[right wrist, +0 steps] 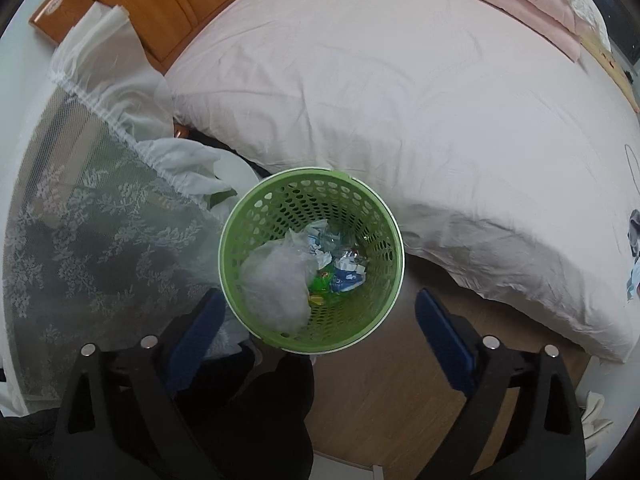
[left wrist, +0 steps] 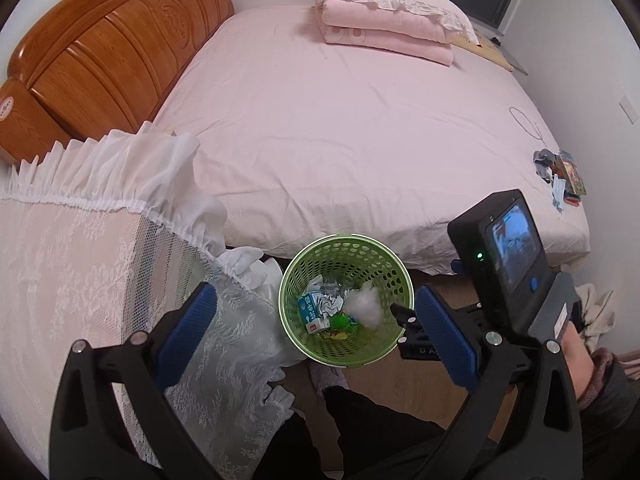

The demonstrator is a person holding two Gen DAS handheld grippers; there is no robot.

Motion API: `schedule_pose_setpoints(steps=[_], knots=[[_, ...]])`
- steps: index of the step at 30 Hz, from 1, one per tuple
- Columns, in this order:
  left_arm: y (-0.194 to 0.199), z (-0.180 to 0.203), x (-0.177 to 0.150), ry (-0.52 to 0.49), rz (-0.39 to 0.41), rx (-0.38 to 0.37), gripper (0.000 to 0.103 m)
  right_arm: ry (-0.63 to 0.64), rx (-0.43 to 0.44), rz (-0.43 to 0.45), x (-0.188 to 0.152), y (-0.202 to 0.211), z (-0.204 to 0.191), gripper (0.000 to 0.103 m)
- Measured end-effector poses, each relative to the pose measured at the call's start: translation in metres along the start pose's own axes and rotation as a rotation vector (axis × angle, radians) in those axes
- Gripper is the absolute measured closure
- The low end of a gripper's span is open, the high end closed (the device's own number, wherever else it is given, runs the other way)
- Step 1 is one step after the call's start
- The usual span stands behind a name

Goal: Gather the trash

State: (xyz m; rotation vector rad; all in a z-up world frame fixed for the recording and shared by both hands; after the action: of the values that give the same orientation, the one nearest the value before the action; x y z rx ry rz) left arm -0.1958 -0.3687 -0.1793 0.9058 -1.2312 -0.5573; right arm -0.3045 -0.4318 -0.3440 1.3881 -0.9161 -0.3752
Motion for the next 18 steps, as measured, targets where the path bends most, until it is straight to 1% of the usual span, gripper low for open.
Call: schedule_pose_setpoints(steps=[4,8,11,15,16,18], knots=[[0.002,-0.011,-0.004,0.029,0.001,0.014,0.008,0.001,0.007,-0.051,-0.009,-0.013,-0.009,0.005],[0.006,-0.023,-0.007,0.062,0.005,0.031,0.008,0.025,0.0,-0.066,-0.01,-0.015,-0.009,0.003],[0.013,-0.037,-0.007,0.089,0.027,0.059,0.008,0.045,-0.008,-0.073,-0.008,-0.016,-0.014,0.003],[0.036,-0.071,-0.003,0.153,0.093,0.137,0.008,0.081,0.012,-0.047,0.008,-0.008,-0.031,0.003],[0.046,-0.083,-0.003,0.179,0.114,0.165,0.008,0.113,0.029,-0.021,0.02,0.0,-0.047,0.003],[0.069,-0.11,-0.003,0.23,0.154,0.227,0.008,0.16,0.047,0.013,0.033,0.011,-0.064,0.003]])
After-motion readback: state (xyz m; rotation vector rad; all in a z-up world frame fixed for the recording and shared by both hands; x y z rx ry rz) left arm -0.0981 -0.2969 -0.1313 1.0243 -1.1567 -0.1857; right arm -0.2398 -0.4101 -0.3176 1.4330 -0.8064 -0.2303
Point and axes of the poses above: each gripper's, at about its wrist camera, not at the fingertips, and y roughly against the way its jaws point, z to its right, x to its top, the point moved 9 cm from there along -y, roughly the way its jaws point, and after that the axes turned 10 degrees about z, right-handed, at the moved point
